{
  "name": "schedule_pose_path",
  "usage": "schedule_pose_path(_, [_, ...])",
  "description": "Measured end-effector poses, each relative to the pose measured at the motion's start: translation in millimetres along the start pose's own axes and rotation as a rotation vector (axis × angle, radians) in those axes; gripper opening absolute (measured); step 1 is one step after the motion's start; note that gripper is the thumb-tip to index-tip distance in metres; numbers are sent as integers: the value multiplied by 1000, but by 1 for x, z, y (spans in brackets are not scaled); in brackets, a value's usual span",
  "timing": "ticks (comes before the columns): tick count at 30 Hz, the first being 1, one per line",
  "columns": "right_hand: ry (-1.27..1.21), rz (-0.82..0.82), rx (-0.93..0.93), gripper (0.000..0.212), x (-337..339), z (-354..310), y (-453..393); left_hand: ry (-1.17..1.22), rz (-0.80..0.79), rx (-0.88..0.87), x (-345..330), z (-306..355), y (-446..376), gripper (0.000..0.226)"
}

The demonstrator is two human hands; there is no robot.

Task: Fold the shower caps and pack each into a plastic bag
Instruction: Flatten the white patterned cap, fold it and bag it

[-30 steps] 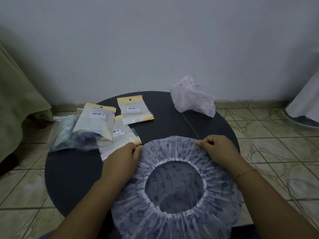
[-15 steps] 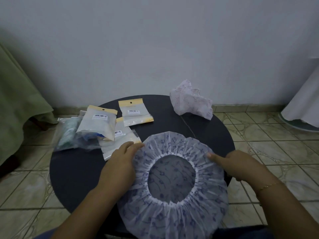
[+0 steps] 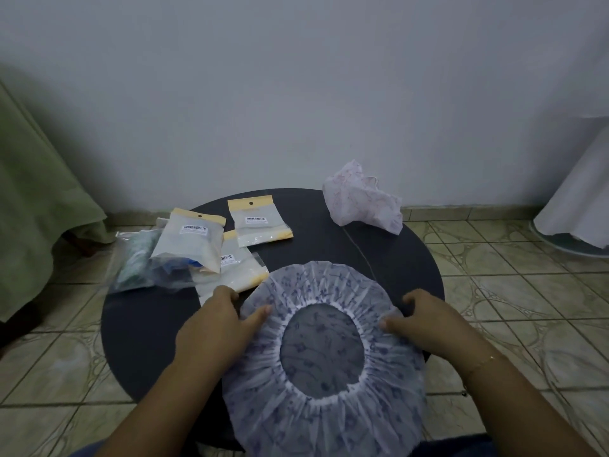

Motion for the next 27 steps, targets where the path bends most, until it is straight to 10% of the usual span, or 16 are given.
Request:
schedule_pose_path(10, [-452,33,134,37,2,-5,-2,420,40,-52,8,3,-3,49])
schedule_pose_path(17, [-745,131,74,26,11,14,-11,300,88,11,11,-15,-8,47])
schedule_pose_path(27, [-450,218,82,60,19,11,-8,88,87,-132,9,-3,3,26])
Point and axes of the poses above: each hand's wrist, its own y-axis away from the middle knuckle, its own x-axis out of the back of the hand, z = x × y, the point moved 7 cm from there along -y, towards the middle knuckle, and after that the axes turned 9 degrees about -z, right-handed, at the moved point
